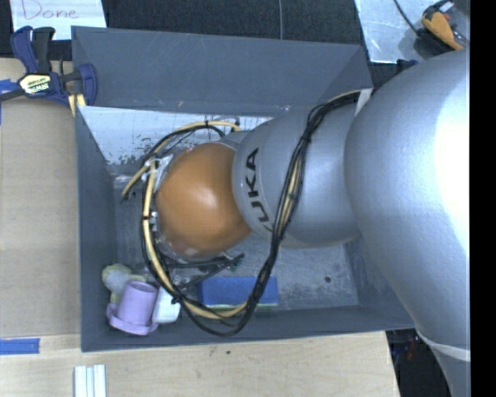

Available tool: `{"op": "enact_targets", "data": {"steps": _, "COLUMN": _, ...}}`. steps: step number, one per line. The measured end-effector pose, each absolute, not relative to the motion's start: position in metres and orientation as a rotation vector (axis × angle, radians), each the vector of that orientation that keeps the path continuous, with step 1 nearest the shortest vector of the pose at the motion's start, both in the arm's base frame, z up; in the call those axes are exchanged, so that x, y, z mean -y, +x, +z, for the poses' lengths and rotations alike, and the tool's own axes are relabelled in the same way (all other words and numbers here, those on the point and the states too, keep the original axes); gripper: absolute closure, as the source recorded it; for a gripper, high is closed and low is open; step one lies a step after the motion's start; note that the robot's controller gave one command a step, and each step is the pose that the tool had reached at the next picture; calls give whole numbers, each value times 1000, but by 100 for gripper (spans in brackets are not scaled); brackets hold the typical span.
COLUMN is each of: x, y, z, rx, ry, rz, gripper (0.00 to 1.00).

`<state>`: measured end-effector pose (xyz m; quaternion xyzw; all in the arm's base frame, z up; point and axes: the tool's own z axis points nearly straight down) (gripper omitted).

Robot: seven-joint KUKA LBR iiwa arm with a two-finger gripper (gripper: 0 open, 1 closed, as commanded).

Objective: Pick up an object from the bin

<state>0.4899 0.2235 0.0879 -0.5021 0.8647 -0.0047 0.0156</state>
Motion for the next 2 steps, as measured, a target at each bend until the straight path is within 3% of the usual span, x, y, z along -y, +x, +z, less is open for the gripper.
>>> {"op": "enact_targets", "data": {"steps": 1, "x": -222, "y": 487, "z": 107, "rx": -2700, "ry": -1566, "rz": -12, "gripper": 100}}
{"op": "enact_targets", "data": {"steps": 2, "x": -224, "y": 489, "z": 145, "rx": -2693, "ry": -1562, "rz": -13, "gripper": 100}}
